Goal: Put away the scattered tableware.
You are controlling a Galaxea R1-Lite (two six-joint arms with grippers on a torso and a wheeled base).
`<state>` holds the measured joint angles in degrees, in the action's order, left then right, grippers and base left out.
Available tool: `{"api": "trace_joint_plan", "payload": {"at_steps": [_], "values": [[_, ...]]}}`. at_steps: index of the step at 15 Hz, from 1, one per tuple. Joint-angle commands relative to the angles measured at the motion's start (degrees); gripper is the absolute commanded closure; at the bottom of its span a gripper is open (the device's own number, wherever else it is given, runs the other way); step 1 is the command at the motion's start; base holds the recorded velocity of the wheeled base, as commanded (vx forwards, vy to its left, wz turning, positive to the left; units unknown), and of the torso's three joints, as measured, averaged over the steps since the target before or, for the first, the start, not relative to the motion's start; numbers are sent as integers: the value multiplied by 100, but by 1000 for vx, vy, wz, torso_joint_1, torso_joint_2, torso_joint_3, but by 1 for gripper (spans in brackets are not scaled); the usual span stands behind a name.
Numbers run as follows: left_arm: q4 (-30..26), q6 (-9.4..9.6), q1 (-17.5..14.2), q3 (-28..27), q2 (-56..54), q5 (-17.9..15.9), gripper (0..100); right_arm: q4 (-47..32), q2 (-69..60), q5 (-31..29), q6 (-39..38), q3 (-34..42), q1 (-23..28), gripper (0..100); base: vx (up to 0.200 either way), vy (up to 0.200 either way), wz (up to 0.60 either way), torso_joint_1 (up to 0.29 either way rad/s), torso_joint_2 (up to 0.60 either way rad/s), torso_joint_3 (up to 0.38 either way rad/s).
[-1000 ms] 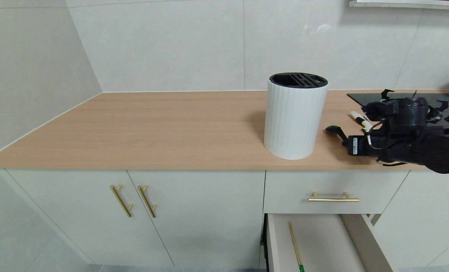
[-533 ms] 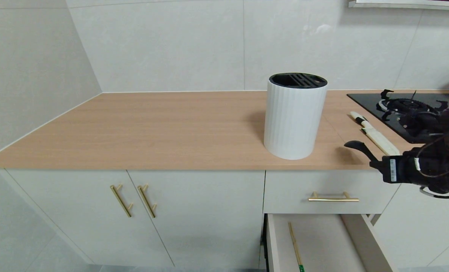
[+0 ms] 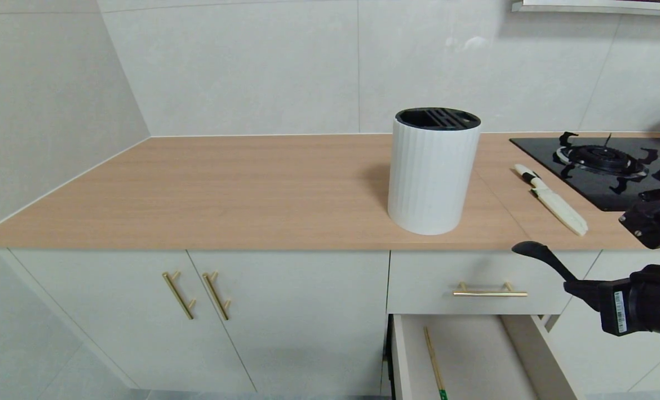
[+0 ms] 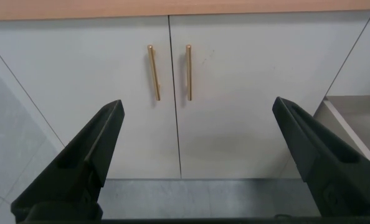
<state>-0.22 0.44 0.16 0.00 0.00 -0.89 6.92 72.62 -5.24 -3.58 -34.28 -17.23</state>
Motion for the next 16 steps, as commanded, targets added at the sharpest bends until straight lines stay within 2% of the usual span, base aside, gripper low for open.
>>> {"api": "trace_joint_plan", "payload": {"at_steps": [1,6,16], "values": [[4,0,-7,0,0,1,0,11,121,-38,24,71,-26,100,0,0,0,0,0,0],[-4,0,-7,0,0,1,0,11,130,-21,112,106,-44,100,0,0,0,-44,102,59],[-4,0,-7,0,0,1,0,11,666,-21,235,211,-79,100,0,0,0,-187,453,263]]}}
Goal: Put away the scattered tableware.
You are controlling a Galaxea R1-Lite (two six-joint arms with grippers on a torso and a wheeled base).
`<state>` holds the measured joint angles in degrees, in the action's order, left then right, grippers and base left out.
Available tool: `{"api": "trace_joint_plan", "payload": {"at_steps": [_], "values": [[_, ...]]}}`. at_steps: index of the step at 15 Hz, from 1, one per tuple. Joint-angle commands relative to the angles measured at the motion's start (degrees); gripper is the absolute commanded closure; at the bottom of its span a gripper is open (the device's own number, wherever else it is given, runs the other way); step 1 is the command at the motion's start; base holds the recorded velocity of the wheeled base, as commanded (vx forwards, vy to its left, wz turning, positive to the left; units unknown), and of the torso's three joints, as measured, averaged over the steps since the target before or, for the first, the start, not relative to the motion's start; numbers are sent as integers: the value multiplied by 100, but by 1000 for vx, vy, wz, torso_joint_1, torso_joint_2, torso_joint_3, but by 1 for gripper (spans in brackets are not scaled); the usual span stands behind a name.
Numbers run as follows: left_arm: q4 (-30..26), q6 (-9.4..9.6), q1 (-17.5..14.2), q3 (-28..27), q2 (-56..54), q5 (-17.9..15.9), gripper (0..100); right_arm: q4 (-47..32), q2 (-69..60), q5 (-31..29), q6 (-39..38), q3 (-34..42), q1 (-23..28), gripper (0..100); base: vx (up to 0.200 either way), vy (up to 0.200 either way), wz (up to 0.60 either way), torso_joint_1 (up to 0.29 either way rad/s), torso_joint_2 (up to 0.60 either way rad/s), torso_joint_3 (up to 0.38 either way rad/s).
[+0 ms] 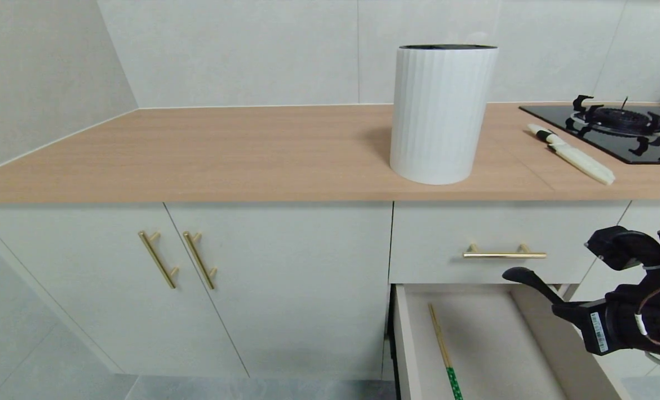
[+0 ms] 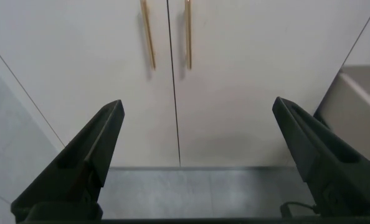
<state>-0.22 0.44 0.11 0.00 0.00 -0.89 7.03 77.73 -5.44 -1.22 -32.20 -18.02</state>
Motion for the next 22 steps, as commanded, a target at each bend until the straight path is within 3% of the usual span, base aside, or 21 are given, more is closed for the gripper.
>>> {"api": "trace_joint_plan", "payload": {"at_steps": [1,6,12,16,20,22], "values": [[4,0,7,0,0,1,0,9,217,-1,-1,3,0,100,0,0,0,-163,452,286],[-4,0,-2,0,0,1,0,88,419,-10,-1,55,-70,100,0,0,0,-124,372,240],[4,0,7,0,0,1,0,615,1254,16,-80,152,-229,100,0,0,0,-9,28,17],[-4,0,-2,0,0,1,0,843,2792,-10,-1153,-217,-185,100,0,0,0,0,0,0],[4,0,7,0,0,1,0,2267,4093,-203,-1574,-182,-35,100,0,0,0,0,0,0],[-4,-9,-2,0,0,1,0,2601,4383,-397,-1636,-129,9,100,0,0,0,0,0,0]]}}
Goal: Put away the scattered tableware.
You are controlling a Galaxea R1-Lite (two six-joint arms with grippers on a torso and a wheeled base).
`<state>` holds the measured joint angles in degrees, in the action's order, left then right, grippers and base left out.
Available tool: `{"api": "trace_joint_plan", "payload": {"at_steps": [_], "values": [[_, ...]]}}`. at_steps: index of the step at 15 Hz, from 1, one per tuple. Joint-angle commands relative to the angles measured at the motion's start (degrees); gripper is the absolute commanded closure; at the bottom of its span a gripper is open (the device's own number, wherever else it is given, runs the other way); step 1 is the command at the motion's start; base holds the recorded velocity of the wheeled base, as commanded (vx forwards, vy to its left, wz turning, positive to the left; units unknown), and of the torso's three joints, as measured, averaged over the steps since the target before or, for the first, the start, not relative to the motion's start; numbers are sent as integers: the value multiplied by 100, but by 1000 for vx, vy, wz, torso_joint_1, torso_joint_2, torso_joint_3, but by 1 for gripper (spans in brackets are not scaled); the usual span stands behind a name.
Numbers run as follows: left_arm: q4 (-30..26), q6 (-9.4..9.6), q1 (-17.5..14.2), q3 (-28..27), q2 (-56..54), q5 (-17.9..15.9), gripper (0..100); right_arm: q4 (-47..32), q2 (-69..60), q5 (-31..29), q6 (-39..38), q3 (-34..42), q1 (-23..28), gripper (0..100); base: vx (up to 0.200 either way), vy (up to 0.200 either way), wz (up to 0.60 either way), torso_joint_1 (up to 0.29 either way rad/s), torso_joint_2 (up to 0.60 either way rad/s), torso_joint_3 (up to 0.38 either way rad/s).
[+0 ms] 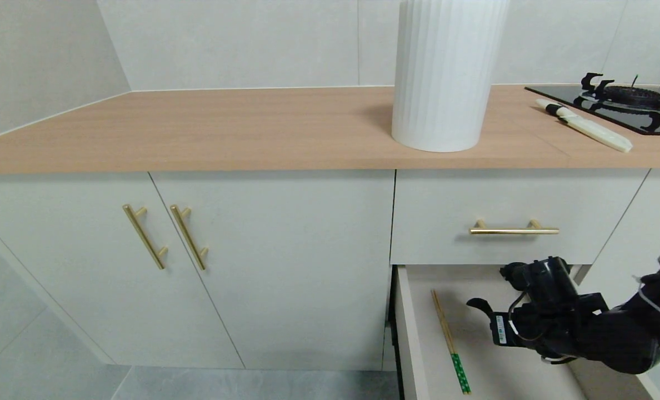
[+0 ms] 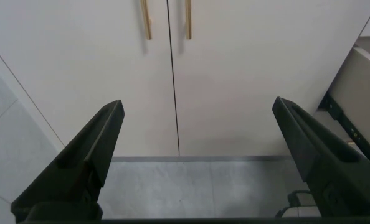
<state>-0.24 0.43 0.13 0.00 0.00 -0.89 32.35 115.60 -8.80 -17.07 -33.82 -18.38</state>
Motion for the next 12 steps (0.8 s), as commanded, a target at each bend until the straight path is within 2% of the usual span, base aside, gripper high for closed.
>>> {"api": "trace_joint_plan", "payload": {"at_steps": [1,12], "values": [[-2,1,4,0,0,1,0,184,736,-78,-42,51,124,100,0,0,0,0,0,0],[7,1,4,0,0,1,0,693,1245,-113,-60,77,212,100,0,0,0,0,0,0]]}}
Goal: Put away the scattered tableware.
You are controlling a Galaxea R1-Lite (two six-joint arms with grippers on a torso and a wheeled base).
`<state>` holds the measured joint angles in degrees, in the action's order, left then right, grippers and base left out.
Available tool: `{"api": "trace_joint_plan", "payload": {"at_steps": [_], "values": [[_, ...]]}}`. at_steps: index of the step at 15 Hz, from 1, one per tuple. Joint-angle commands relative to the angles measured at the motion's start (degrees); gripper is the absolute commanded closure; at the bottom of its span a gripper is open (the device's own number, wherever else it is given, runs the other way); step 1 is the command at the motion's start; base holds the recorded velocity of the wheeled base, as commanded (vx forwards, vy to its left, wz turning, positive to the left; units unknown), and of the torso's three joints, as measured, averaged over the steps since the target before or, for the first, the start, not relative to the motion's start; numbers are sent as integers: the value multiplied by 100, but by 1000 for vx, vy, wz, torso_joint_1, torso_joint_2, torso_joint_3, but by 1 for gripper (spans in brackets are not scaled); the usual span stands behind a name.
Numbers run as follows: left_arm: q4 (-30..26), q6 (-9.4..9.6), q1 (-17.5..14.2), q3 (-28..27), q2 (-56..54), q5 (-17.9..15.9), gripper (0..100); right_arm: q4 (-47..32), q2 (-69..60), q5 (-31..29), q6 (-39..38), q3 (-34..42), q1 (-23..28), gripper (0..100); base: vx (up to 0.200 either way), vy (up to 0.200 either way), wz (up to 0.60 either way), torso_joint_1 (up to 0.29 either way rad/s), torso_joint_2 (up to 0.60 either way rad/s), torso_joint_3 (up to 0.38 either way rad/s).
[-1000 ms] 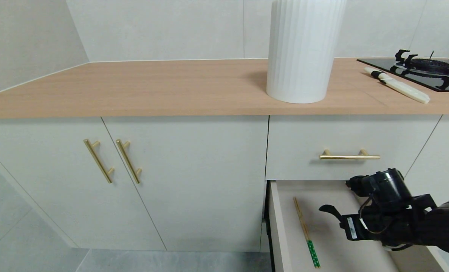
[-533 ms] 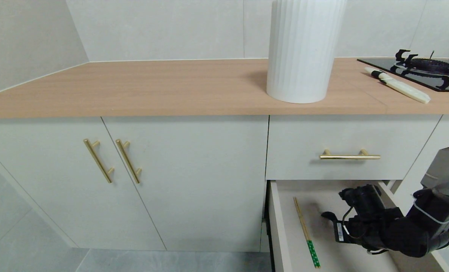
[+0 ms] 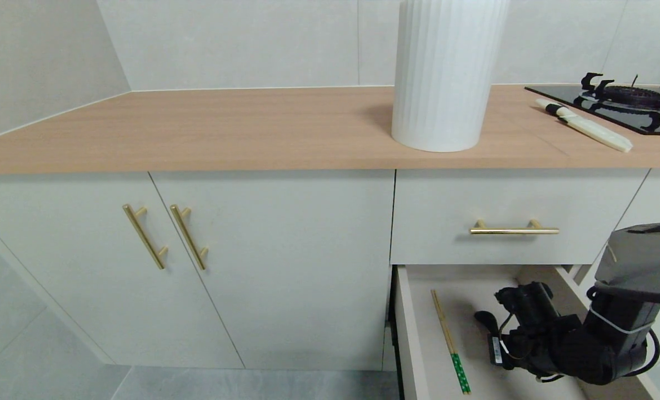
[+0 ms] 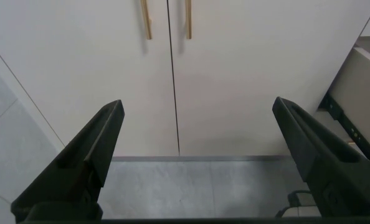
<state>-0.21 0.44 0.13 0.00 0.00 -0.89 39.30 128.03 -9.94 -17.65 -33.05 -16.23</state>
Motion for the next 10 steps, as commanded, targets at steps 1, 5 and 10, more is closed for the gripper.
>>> {"api": "trace_joint_plan", "payload": {"at_steps": [1,5,10], "values": [[3,0,4,0,0,1,0,-2,12,-8,-1,0,-3,100,0,0,0,0,0,0],[-6,0,-5,0,0,1,0,122,65,-96,-1,0,-3,100,0,0,0,0,0,0],[3,0,4,0,0,1,0,157,82,-105,-1,18,-3,100,0,0,0,0,0,0]]}}
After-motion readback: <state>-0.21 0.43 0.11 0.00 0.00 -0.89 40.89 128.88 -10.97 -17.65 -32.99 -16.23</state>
